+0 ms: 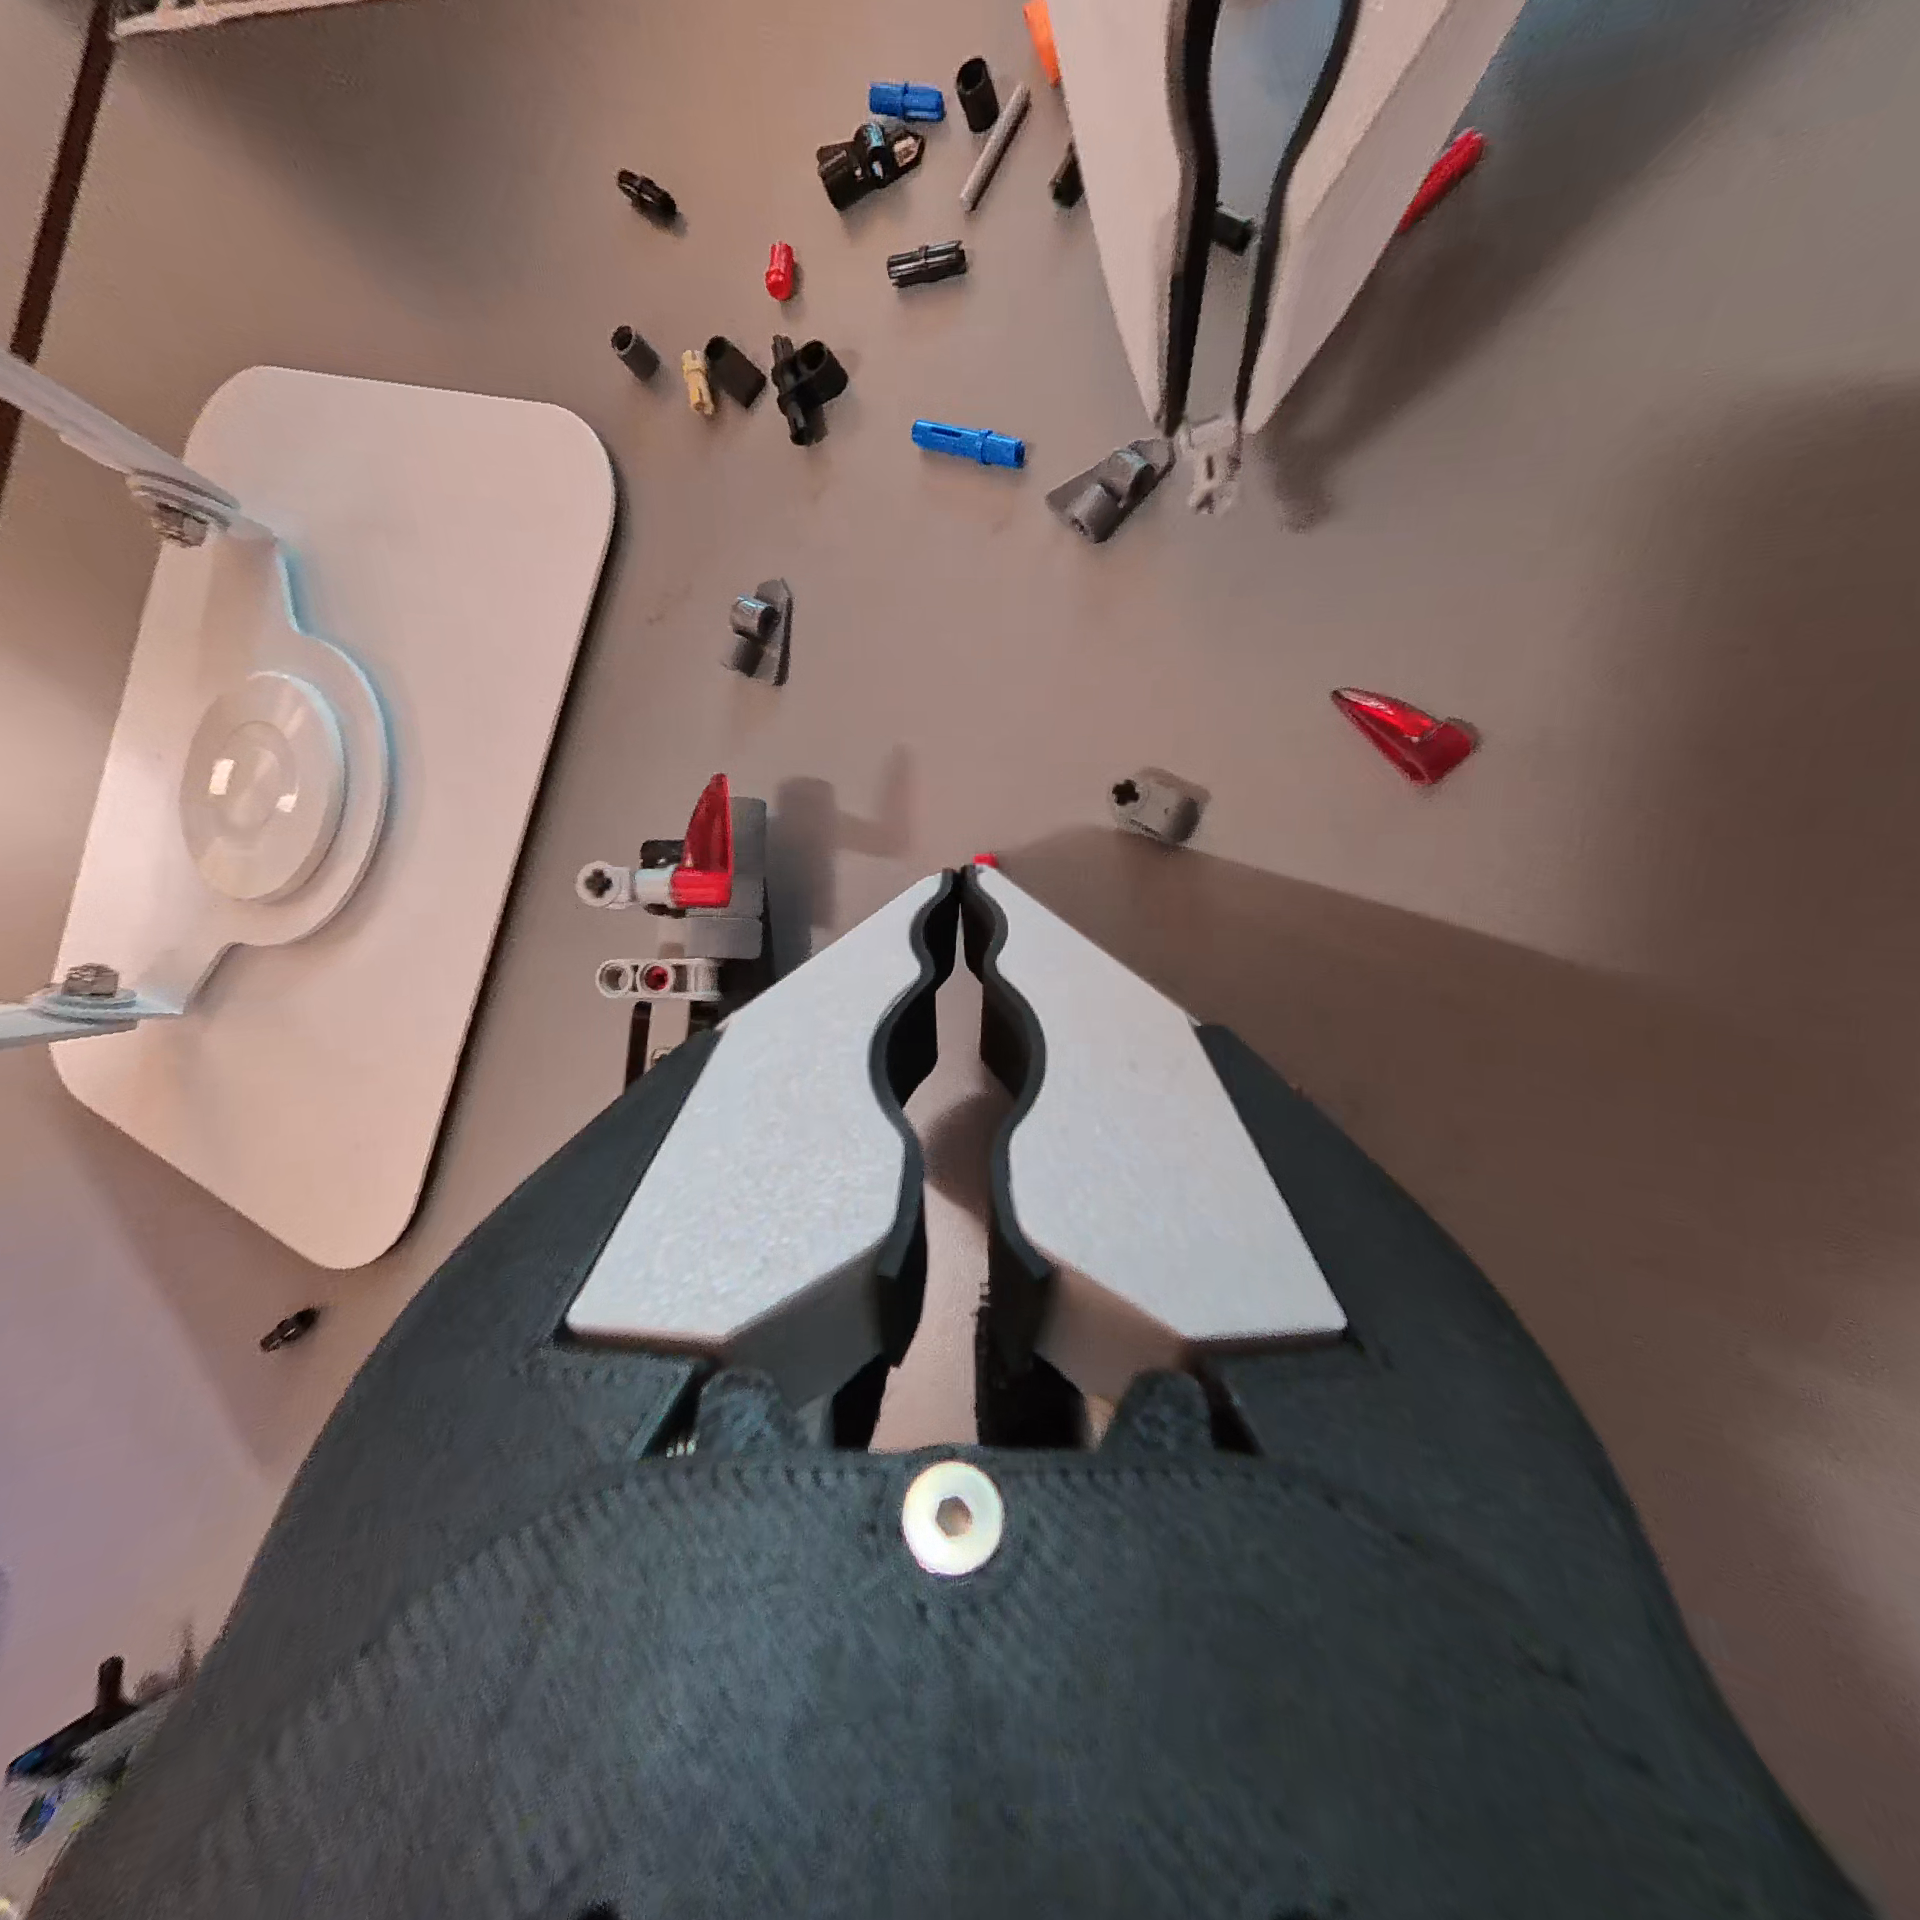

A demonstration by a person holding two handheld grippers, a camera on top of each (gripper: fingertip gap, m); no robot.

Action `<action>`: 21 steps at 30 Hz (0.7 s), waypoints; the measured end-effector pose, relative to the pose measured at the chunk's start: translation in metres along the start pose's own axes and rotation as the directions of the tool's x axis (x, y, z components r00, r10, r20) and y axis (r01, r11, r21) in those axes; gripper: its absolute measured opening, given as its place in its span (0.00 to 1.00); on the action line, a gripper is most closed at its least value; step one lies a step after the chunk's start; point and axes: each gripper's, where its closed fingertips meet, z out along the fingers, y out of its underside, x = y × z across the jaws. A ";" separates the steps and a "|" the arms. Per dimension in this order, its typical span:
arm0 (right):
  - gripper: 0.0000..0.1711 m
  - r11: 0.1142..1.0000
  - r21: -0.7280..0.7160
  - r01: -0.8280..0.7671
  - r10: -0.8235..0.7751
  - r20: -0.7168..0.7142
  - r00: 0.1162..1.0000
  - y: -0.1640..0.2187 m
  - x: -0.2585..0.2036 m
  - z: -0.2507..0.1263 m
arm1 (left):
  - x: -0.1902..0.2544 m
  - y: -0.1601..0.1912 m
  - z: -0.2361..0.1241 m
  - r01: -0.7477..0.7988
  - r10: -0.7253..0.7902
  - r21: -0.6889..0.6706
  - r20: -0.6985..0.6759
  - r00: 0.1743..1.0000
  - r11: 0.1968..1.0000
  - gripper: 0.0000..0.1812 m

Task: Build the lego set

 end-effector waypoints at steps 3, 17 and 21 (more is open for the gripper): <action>0.03 1.000 0.001 0.001 -0.001 0.001 1.000 0.000 -0.001 0.001 | -0.001 0.001 -0.004 0.018 -0.018 -0.001 0.002 1.000 1.000 0.01; 0.03 0.999 -0.047 -0.008 0.010 0.037 0.999 0.007 -0.007 0.008 | 0.008 0.003 0.004 0.004 -0.005 -0.022 -0.064 0.998 1.000 0.01; 0.03 0.995 -0.095 0.009 -0.006 0.035 0.999 0.013 -0.010 0.013 | 0.009 0.001 0.003 -0.021 0.021 -0.013 -0.048 0.999 1.000 0.01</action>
